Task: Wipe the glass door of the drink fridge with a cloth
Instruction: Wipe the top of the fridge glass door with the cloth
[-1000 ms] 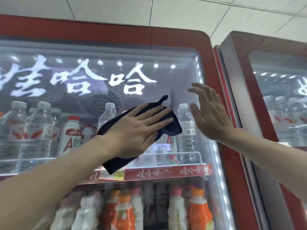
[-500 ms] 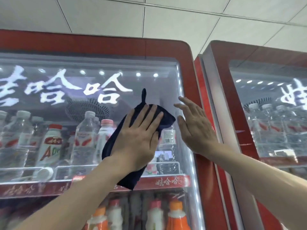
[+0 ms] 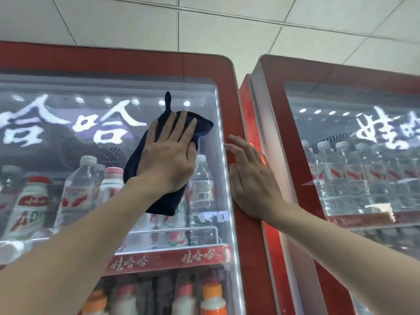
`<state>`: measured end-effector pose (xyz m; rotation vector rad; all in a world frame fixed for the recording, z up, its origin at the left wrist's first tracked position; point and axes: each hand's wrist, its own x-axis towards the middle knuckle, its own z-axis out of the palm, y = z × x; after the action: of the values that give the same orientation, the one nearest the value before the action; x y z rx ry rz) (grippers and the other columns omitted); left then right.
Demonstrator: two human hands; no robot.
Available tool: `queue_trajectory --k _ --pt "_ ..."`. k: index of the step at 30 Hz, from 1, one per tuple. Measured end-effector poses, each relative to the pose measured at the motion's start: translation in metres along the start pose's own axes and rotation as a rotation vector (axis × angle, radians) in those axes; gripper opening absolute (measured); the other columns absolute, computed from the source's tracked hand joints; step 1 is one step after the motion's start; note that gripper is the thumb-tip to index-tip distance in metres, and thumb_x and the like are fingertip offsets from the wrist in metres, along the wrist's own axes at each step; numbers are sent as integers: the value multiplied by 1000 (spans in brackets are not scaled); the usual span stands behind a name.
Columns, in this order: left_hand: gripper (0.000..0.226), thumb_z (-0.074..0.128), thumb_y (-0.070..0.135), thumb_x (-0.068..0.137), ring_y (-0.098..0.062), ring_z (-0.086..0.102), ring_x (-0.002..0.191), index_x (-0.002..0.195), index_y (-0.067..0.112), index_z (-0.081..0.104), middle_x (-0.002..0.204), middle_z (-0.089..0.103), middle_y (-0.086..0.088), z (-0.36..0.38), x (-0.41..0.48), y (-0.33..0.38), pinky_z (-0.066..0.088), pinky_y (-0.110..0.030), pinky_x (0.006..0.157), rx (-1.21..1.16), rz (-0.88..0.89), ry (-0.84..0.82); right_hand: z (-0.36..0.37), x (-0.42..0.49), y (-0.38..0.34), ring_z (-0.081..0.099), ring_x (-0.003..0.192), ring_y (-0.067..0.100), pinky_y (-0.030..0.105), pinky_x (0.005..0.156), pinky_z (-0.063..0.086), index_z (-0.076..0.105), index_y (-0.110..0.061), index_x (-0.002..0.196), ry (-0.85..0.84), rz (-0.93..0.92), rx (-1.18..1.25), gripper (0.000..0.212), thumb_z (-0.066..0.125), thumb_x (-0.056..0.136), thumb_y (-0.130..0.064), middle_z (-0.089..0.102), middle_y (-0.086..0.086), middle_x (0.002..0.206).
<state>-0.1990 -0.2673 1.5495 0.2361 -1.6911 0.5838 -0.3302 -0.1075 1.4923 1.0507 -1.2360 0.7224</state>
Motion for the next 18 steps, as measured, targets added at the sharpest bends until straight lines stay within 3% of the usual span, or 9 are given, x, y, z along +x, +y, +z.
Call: queue_trajectory --k 5,8,10,12,13,15,18 --pt "64 4 43 100 -12 -8 157 163 28 4 171 -5 5 7 -21 18 -5 -46 127 1 18 18 2 -1 -1 34 149 21 37 124 27 50 -8 139 59 1 86 44 37 97 -15 44 7 156" --pt "63 10 41 102 -16 3 158 162 24 15 171 6 1 11 -44 30 -1 -47 127 8 40 60 -6 -4 -3 35 148 19 26 122 26 48 -8 139 -5 16 220 47 40 93 -3 45 8 154" --pt "61 17 39 104 -17 8 158 162 21 21 170 12 -1 14 -64 39 5 -49 127 9 84 57 -24 0 5 46 136 19 24 108 36 48 -9 138 -46 54 253 49 41 91 4 53 8 147" --pt "60 20 38 105 -17 7 158 162 21 21 170 12 0 15 -78 40 12 -51 126 16 167 15 -42 3 21 53 122 20 28 91 41 49 -12 135 -30 62 135 46 44 91 1 57 7 139" --pt "60 19 38 105 -16 5 158 162 22 18 170 10 1 13 -75 37 12 -51 126 17 219 -14 -48 1 29 54 122 21 30 92 42 49 -13 133 -21 52 60 44 45 91 -3 56 6 138" --pt "60 13 41 104 -14 0 158 162 27 10 170 6 4 7 -51 26 8 -48 127 29 298 -50 -52 -8 39 51 129 23 38 111 41 49 -13 132 -33 15 -29 42 46 90 -9 54 7 141" --pt "64 0 45 97 -9 -7 157 159 32 0 171 -1 7 -1 6 27 -2 -43 127 15 174 -44 -46 -19 45 48 135 24 41 123 30 48 -14 133 -14 -5 -32 39 43 94 -17 54 7 144"
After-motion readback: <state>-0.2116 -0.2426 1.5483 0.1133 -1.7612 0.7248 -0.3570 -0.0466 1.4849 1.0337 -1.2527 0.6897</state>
